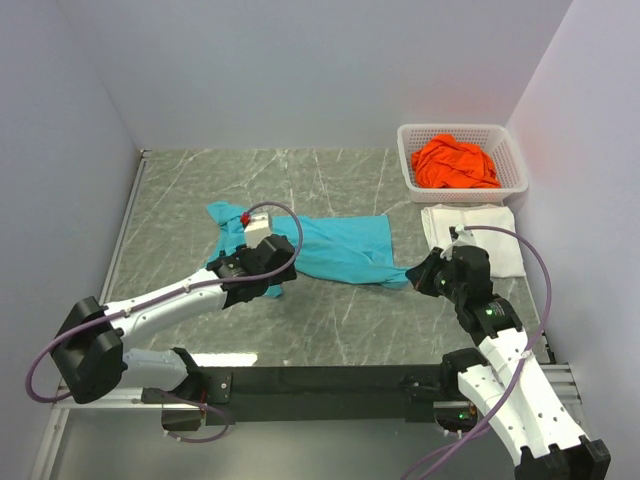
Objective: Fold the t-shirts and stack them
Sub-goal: Flatten the tshirt out
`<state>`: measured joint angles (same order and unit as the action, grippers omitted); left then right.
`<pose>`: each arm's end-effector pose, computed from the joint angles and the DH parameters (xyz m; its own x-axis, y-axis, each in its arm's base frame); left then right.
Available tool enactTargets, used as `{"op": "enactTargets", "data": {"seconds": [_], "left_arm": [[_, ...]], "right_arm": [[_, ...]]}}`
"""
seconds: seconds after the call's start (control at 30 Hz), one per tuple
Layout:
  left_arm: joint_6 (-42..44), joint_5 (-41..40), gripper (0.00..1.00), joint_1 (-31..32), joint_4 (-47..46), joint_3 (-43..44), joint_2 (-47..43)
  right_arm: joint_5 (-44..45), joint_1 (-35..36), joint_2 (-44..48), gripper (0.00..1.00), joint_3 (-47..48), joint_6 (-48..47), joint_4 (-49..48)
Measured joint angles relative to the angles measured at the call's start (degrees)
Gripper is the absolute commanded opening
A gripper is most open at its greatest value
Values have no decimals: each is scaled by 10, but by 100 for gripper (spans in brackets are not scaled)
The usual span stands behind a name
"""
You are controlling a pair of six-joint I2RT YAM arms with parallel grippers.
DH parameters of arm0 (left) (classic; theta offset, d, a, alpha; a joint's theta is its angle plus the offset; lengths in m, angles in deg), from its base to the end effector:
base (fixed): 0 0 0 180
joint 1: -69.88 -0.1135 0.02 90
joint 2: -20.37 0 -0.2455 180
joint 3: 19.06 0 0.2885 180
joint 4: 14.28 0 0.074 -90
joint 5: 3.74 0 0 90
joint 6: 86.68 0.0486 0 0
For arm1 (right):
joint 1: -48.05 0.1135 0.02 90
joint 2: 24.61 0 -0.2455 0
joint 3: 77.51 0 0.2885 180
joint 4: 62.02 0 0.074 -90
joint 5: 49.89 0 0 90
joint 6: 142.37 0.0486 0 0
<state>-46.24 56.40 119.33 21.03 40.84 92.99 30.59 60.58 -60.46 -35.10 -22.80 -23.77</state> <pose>0.2172 -0.2166 0.1979 -0.6503 -0.2552 -0.7155 -0.0808 0.9598 -0.2689 0.2046 0.0537 0.2262 -0.6194 0.3609 -0.6972 -0.0525 0.8670 0.4955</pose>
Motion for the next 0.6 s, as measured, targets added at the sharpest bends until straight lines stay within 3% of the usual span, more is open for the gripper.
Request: {"op": "enactTargets", "data": {"seconds": [0.13, 0.37, 0.6], "left_arm": [[-83, -4, 70, -8, 26, -14, 4], [-225, 25, 65, -12, -2, -138, -4], [-248, 40, 51, -33, -53, -134, 22]], "right_arm": [[-1, 0, 0, 0, 0, 0, 0], [-7, 0, 0, 0, 0, 0, 0], [-11, 0, 0, 0, 0, 0, 0]]}}
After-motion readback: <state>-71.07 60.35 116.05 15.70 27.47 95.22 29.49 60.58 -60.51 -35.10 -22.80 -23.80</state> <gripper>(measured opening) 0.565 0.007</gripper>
